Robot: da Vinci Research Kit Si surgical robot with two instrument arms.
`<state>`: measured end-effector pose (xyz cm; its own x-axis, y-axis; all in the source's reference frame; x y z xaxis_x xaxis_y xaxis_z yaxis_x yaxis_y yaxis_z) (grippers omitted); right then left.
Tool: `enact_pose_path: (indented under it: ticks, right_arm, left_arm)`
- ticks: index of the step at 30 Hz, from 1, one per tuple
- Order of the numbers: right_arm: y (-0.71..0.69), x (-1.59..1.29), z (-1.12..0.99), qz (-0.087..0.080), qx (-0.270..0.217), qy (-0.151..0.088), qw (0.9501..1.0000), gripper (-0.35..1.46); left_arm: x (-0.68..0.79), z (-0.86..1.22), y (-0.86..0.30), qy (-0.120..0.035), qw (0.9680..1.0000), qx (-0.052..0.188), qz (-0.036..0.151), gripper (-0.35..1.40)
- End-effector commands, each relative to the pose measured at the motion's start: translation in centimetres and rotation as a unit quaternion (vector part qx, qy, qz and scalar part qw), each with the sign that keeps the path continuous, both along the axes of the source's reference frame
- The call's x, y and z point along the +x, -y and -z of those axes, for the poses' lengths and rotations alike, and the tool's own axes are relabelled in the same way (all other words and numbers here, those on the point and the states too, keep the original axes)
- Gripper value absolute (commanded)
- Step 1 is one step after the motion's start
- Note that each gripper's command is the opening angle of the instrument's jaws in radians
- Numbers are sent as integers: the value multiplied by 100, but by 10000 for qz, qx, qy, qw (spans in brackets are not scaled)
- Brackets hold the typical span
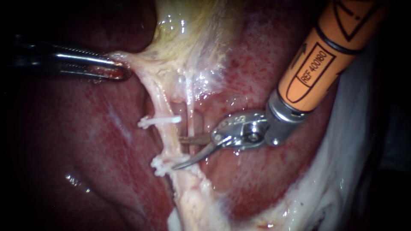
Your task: Go to the cutting position left tube
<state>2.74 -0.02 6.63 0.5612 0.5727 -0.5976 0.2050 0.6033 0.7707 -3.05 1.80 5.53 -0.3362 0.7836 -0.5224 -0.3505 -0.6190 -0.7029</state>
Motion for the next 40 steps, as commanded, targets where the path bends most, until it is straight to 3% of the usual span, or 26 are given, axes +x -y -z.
enact_pose_path:
  ticks: [1,16,22,31,40]
  right_arm:
    - [0,4,1,-2,39,-1,10000,143]
    - [-16,53,13,-447,340,-232,9982,142]
    - [-15,53,27,-511,547,-227,9969,145]
    - [-16,51,65,-523,808,-358,9947,145]
    - [-20,48,63,-537,870,-337,9942,145]
  left_arm:
    - [0,0,0,-3,10000,0,4,-35]
    - [-1,0,0,-4,10000,-1,5,-35]
    - [-1,0,0,5,10000,6,-6,-35]
    - [0,0,0,5,10000,6,-7,-35]
    - [-1,-1,0,3,10000,4,-5,-35]
